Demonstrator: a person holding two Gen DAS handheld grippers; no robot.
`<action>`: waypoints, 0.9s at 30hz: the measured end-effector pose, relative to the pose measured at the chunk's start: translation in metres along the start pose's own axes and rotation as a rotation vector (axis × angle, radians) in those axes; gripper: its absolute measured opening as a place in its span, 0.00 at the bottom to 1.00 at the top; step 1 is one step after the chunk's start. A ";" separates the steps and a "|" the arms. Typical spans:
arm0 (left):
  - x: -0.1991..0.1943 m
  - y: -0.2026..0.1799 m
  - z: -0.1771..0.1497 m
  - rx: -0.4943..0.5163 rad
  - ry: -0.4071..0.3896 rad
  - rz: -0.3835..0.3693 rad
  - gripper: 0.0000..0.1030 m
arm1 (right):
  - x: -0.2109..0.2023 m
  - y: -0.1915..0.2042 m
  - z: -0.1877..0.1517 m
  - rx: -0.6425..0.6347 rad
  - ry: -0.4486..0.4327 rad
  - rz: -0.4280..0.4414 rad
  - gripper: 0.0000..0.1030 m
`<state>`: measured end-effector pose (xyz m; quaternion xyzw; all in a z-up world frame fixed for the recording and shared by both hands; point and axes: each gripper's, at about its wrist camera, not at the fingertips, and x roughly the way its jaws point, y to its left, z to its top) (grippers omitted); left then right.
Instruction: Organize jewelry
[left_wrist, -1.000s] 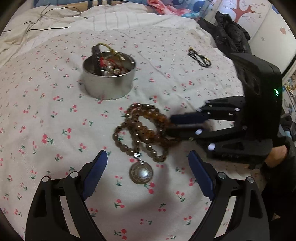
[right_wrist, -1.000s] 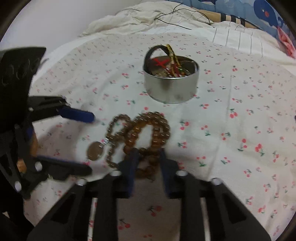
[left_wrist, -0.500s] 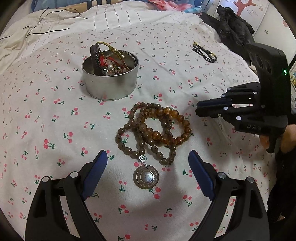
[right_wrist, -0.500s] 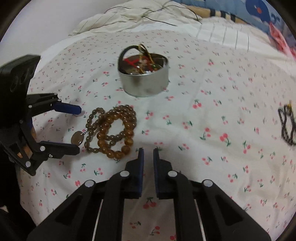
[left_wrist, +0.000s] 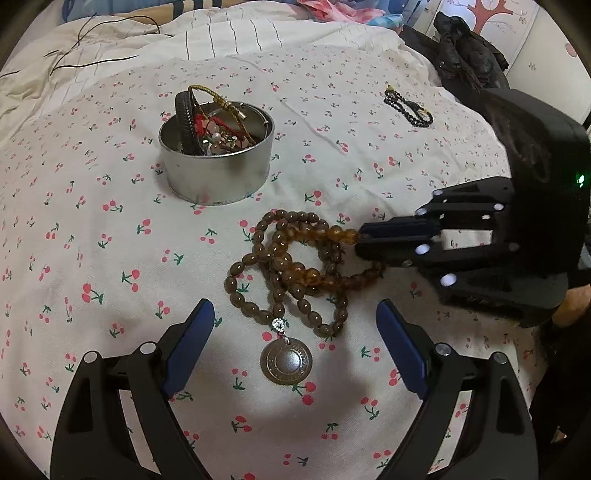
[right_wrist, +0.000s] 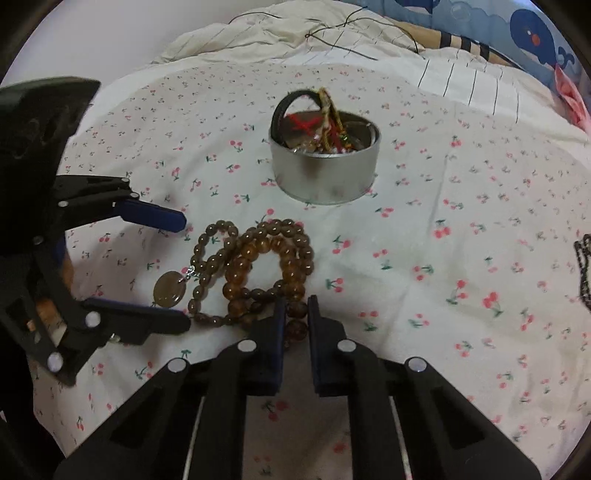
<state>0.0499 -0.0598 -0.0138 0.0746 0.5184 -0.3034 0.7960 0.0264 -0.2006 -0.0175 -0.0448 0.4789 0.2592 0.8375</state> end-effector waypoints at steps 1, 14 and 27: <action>0.000 0.000 0.001 0.001 -0.002 -0.001 0.83 | -0.006 -0.004 -0.001 0.002 -0.004 0.005 0.12; 0.031 0.010 0.022 -0.159 -0.008 0.136 0.83 | -0.020 -0.037 -0.018 0.033 0.059 -0.049 0.54; 0.049 -0.025 0.023 0.096 0.019 0.274 0.13 | -0.004 -0.027 -0.015 0.036 0.050 -0.030 0.28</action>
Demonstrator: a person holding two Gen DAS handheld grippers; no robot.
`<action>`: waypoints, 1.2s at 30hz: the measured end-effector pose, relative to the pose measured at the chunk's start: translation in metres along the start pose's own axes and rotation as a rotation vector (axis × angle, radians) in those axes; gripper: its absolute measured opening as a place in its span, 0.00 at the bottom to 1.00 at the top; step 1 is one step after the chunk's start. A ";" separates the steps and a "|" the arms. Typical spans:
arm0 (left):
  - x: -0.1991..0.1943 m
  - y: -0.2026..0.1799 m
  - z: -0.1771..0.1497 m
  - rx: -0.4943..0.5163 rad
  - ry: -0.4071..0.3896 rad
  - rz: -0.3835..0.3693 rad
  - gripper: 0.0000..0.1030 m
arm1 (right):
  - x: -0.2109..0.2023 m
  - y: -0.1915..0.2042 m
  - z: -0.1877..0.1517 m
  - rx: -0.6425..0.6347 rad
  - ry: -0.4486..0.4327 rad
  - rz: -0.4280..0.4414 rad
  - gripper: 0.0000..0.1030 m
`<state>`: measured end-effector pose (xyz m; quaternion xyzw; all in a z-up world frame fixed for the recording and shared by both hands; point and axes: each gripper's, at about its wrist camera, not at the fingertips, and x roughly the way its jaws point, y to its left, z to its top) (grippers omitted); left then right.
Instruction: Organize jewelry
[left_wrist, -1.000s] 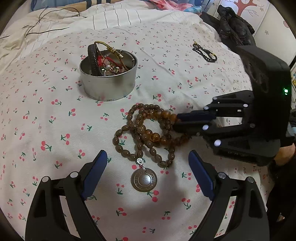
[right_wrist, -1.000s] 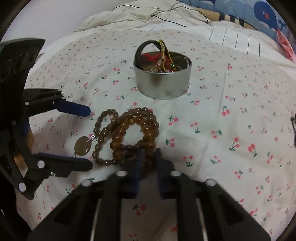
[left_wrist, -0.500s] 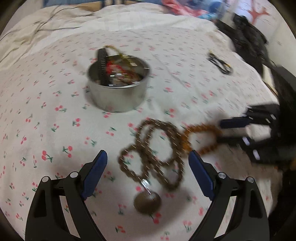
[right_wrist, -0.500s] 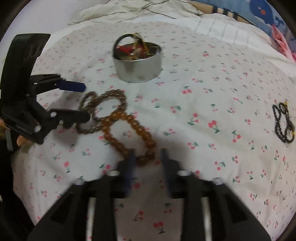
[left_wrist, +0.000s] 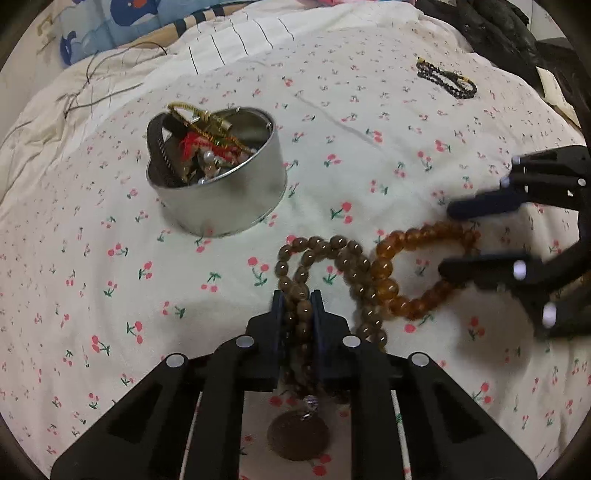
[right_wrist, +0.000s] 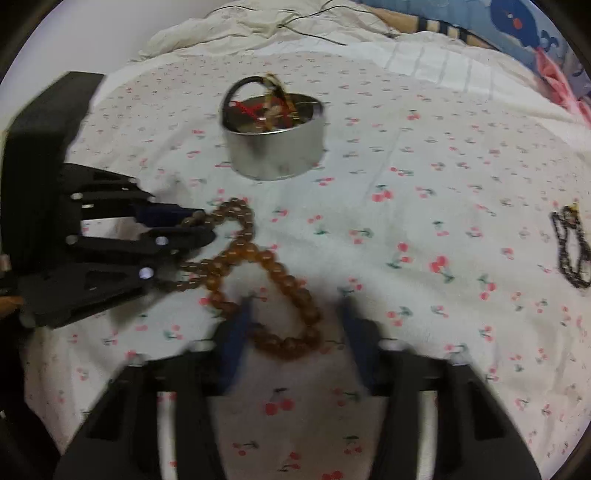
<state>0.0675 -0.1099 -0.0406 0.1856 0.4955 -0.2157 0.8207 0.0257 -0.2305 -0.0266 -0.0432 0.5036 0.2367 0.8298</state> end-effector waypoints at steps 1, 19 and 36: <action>-0.001 0.006 0.000 -0.018 0.001 0.003 0.13 | 0.001 0.003 0.001 -0.012 -0.003 -0.017 0.19; -0.014 0.079 -0.022 -0.250 0.000 -0.003 0.54 | 0.007 0.011 0.002 -0.053 -0.027 -0.137 0.44; -0.003 0.073 -0.022 -0.211 -0.015 0.012 0.60 | 0.015 0.022 0.005 -0.088 -0.036 -0.158 0.35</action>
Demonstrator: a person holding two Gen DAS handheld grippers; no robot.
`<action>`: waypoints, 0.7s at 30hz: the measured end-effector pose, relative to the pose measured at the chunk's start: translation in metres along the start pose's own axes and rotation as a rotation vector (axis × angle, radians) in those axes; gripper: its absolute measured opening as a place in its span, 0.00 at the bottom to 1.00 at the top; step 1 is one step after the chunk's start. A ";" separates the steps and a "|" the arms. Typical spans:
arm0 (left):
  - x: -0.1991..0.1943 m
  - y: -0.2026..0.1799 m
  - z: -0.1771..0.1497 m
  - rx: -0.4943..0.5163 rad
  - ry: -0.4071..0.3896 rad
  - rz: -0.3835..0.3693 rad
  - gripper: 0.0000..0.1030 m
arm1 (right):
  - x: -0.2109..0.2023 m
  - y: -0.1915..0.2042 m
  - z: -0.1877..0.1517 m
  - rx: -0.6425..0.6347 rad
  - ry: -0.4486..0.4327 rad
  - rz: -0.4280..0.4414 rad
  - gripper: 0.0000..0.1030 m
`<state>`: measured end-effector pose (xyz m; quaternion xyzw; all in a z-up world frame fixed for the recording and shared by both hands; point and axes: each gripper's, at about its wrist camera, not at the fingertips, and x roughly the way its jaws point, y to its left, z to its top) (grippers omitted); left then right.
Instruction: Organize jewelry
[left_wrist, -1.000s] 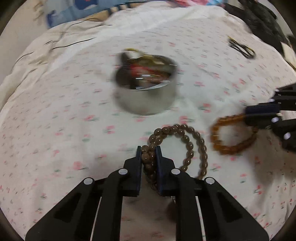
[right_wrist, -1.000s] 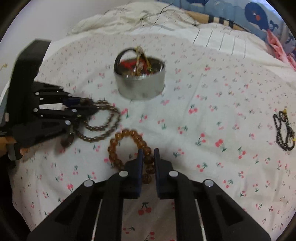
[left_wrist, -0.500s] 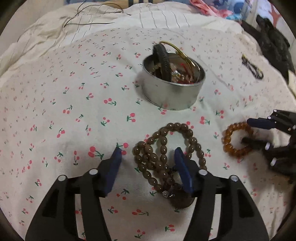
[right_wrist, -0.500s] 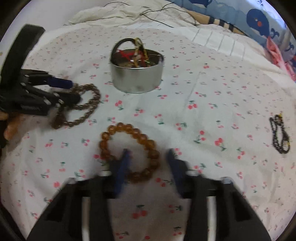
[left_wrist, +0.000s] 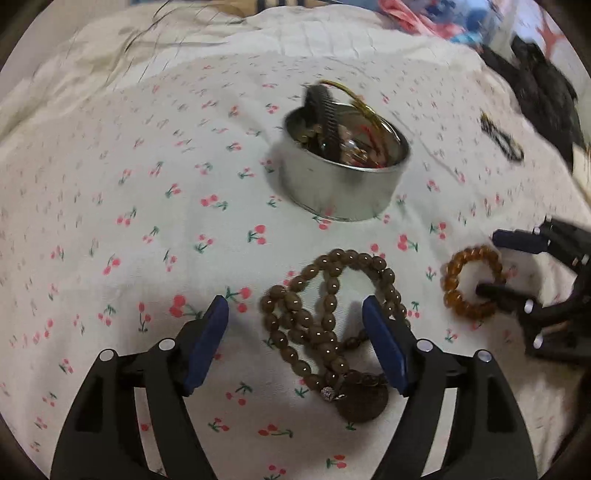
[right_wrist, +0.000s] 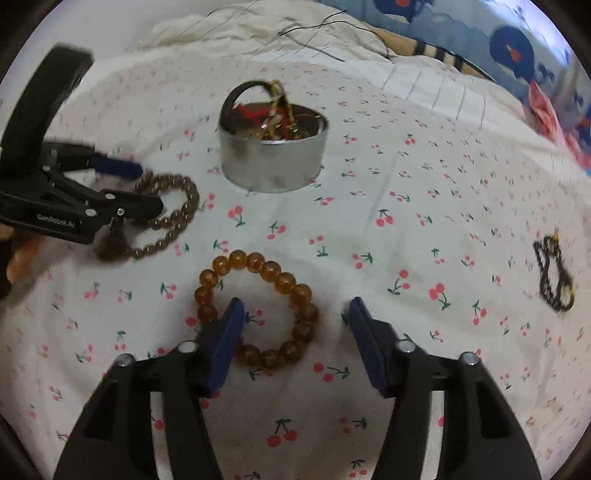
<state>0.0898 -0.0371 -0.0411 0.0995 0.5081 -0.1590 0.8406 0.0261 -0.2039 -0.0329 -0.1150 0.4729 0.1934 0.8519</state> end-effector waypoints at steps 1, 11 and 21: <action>-0.001 -0.003 -0.001 0.029 0.009 0.008 0.41 | 0.000 0.000 0.000 -0.001 0.010 0.018 0.19; -0.018 -0.011 -0.002 0.084 -0.033 0.093 0.26 | -0.011 -0.011 -0.001 0.050 -0.038 0.045 0.60; -0.019 -0.014 -0.002 0.129 -0.064 0.150 0.47 | -0.001 0.002 -0.001 0.010 -0.016 0.048 0.60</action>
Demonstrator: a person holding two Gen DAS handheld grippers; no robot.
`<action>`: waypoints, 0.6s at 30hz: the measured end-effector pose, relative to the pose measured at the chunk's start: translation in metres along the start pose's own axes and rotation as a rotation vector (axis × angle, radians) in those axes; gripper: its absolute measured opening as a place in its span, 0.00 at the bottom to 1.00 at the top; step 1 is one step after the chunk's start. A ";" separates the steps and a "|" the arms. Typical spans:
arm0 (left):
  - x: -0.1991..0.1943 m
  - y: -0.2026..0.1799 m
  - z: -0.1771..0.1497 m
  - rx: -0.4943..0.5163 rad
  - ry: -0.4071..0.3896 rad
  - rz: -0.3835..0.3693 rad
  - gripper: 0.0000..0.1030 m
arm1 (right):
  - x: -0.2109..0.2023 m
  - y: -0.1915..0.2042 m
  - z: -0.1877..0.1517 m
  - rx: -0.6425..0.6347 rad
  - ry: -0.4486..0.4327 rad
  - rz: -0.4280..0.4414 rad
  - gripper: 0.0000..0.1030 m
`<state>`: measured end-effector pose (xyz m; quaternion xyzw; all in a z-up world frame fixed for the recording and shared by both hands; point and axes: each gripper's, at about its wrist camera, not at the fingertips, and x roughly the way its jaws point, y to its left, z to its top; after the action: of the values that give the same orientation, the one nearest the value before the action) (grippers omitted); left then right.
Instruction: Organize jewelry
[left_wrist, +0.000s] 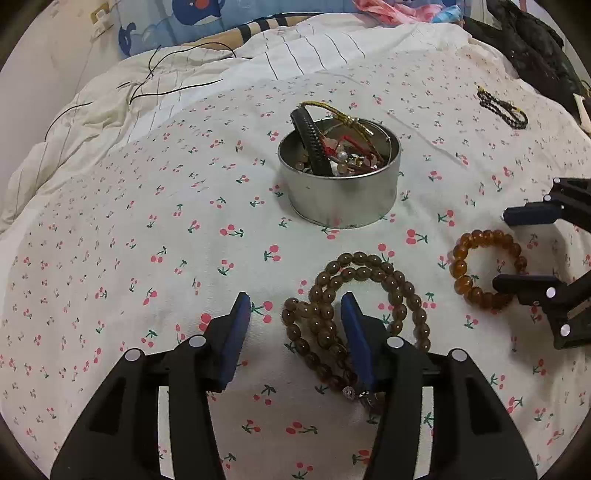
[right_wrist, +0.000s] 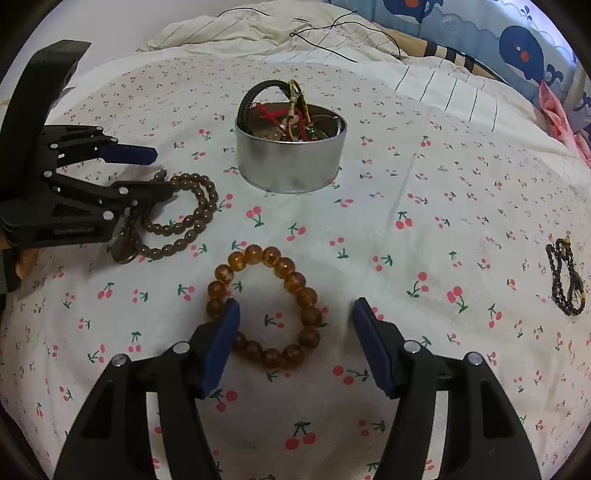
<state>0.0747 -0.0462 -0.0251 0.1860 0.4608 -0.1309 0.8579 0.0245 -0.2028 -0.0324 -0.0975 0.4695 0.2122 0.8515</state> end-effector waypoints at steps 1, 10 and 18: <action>0.000 -0.001 -0.001 0.006 -0.001 0.002 0.48 | 0.000 0.000 0.000 0.000 0.003 0.004 0.60; -0.005 -0.004 0.001 0.023 -0.029 0.023 0.51 | 0.001 -0.008 -0.001 0.060 0.011 0.062 0.60; -0.008 -0.007 0.002 0.048 -0.052 0.050 0.53 | 0.000 -0.014 0.000 0.121 -0.002 0.120 0.60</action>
<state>0.0688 -0.0526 -0.0190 0.2145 0.4302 -0.1251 0.8679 0.0311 -0.2156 -0.0326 -0.0176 0.4855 0.2341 0.8421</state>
